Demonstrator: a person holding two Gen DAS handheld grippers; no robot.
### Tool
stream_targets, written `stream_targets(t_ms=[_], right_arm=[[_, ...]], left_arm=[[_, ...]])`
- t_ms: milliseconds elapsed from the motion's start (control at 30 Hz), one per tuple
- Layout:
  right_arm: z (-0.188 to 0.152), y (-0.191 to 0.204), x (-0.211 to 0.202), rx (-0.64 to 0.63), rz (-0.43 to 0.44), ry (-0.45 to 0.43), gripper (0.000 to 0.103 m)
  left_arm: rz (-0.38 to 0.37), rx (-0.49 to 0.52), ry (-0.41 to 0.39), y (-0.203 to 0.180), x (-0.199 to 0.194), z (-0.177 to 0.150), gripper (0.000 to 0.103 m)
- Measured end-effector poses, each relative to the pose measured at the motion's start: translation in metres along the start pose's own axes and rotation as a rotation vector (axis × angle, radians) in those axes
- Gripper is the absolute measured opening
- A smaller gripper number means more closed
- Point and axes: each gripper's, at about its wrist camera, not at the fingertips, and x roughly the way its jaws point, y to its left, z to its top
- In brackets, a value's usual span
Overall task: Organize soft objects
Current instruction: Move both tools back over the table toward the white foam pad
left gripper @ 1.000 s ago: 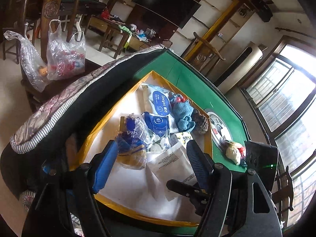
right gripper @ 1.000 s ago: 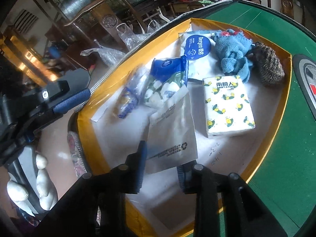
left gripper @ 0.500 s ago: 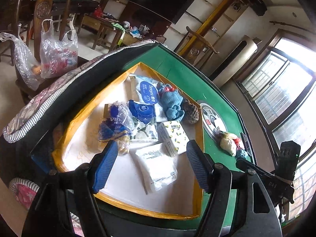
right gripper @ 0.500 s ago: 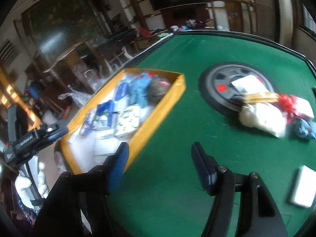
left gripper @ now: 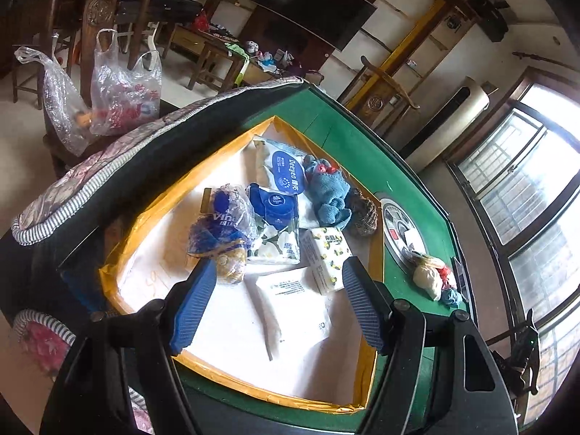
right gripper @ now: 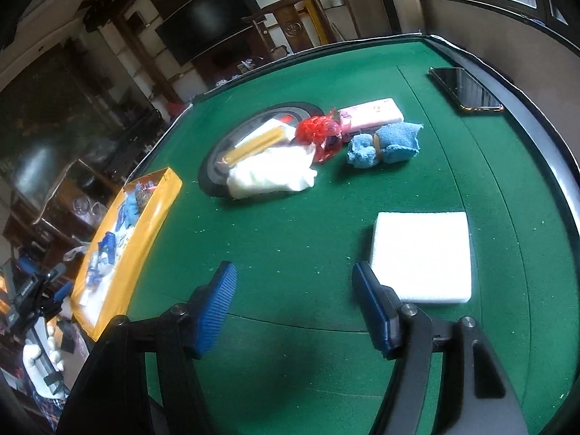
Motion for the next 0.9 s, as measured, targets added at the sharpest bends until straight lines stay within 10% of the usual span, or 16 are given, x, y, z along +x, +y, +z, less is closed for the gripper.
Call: stream_targets(t_ms=[333,433,900], right_arm=[[0.005,0.091,-0.031,-0.168,0.17,-0.17,0.062],[0.002,0.112,-0.038,-0.21,0.166,-0.243,0.09],[-0.003,0.151,0.012,-0.299,0.089,-0.112,0.094]], left_arm=[[0.012,-0.005,0.001,0.001,-0.001,0.0,0.072],[0.01,-0.013,0.006,0.004,0.0,0.0,0.072],[-0.011,-0.105,-0.015,0.045,-0.002,0.005,0.072]])
